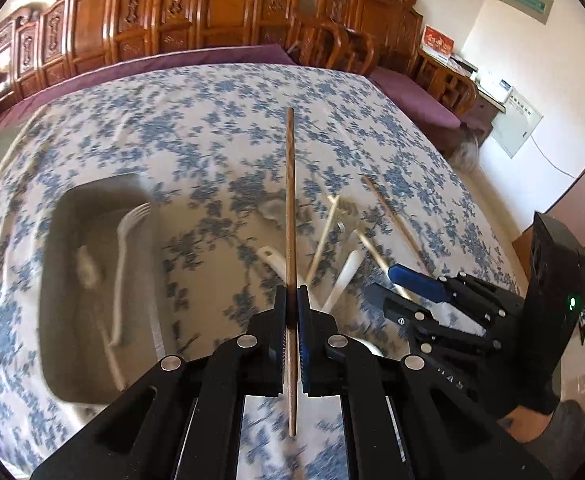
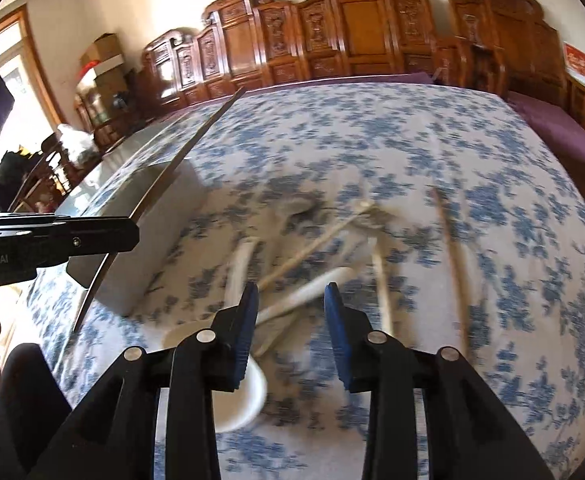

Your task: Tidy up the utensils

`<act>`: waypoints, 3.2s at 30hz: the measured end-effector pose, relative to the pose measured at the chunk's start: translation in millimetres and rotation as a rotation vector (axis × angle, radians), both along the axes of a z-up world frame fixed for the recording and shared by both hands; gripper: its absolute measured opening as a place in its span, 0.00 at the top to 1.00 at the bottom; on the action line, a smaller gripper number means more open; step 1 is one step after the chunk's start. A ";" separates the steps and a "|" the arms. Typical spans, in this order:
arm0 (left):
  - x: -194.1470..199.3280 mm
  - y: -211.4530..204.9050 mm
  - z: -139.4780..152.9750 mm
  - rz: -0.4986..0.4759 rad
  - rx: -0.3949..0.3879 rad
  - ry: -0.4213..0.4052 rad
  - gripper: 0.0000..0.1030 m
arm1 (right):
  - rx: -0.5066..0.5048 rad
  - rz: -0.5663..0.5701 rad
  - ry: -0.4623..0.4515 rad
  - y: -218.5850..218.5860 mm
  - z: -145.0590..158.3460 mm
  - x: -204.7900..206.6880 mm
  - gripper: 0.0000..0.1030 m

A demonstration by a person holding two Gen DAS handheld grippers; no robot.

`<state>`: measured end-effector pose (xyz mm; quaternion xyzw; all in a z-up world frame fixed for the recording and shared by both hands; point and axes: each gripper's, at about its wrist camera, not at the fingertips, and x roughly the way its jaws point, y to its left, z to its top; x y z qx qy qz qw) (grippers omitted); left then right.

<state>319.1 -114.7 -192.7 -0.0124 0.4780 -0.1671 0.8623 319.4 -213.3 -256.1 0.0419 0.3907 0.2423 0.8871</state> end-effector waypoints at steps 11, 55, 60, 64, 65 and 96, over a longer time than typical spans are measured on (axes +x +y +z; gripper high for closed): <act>-30.6 40.3 3.6 0.038 -0.013 -0.027 0.96 | -0.105 0.095 0.078 55.2 -22.0 3.1 0.75; 34.2 148.0 -45.8 0.149 0.092 0.116 0.96 | -0.049 0.145 -0.065 83.2 47.8 -14.8 0.89; 43.5 145.7 -58.0 0.151 0.082 0.138 0.96 | -0.047 0.153 -0.069 87.6 49.7 -14.3 0.89; 47.3 143.9 -60.2 0.158 0.080 0.134 0.96 | -0.041 0.160 -0.067 92.6 53.1 -13.9 0.90; 48.2 143.6 -60.2 0.159 0.083 0.132 0.96 | -0.037 0.162 -0.064 94.7 54.0 -13.8 0.89; -15.0 231.6 -18.0 0.282 0.108 -0.160 0.88 | -0.121 0.159 0.115 243.3 25.8 47.8 0.89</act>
